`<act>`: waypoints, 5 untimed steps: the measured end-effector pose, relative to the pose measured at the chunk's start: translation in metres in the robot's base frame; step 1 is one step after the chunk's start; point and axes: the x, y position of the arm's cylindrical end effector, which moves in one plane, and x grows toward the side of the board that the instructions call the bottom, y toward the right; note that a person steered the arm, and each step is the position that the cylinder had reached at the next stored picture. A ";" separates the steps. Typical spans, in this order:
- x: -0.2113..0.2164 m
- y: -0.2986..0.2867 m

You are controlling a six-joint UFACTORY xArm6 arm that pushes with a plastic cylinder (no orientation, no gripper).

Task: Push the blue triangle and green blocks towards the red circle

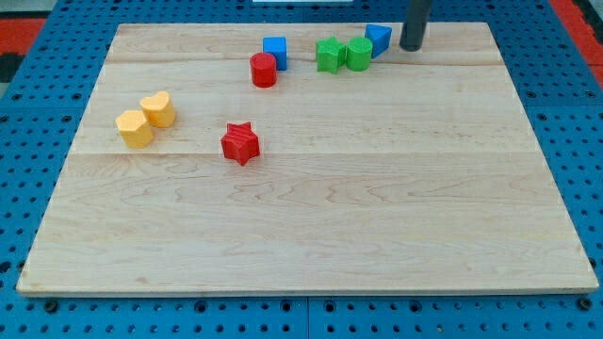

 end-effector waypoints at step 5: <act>0.056 -0.169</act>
